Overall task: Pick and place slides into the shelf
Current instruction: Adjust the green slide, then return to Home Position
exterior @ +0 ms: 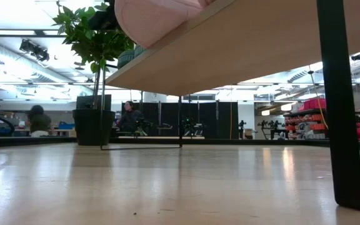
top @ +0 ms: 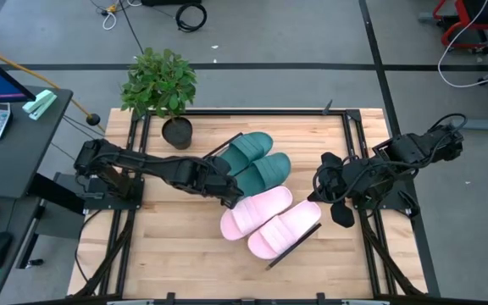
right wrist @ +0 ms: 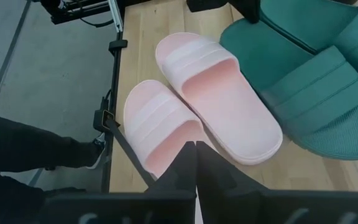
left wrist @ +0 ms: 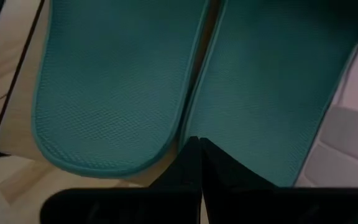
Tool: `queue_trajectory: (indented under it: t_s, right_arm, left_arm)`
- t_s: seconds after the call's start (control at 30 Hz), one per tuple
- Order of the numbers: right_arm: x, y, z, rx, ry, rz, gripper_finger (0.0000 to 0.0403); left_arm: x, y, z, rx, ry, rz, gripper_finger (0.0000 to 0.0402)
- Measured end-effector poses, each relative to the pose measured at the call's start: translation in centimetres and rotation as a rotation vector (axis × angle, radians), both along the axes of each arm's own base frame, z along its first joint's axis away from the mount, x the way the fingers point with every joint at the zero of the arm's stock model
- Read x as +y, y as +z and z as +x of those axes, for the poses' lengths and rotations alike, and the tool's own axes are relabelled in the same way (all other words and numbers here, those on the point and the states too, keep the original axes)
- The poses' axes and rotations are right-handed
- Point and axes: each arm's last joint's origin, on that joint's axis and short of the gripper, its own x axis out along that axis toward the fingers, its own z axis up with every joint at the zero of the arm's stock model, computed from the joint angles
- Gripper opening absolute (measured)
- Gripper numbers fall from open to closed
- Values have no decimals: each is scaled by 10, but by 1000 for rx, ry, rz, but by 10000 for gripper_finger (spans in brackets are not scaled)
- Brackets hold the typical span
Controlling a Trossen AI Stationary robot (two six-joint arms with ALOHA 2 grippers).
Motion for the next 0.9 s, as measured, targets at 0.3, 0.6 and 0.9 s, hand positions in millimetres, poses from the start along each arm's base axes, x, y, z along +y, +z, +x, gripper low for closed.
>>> queue_trajectory:
  t_s: [0.3,0.6,0.9]
  right_arm:
    - [0,0,0,0,0,-1,6]
    - [0,0,0,0,1,-2,7]
    - [-1,-1,-1,15,8,-15,5]
  left_arm:
    - [-5,4,6,-75,-17,-55,3]
    - [-10,26,17,-315,-101,-116,6]
    - [-15,53,38,-633,-281,-93,30]
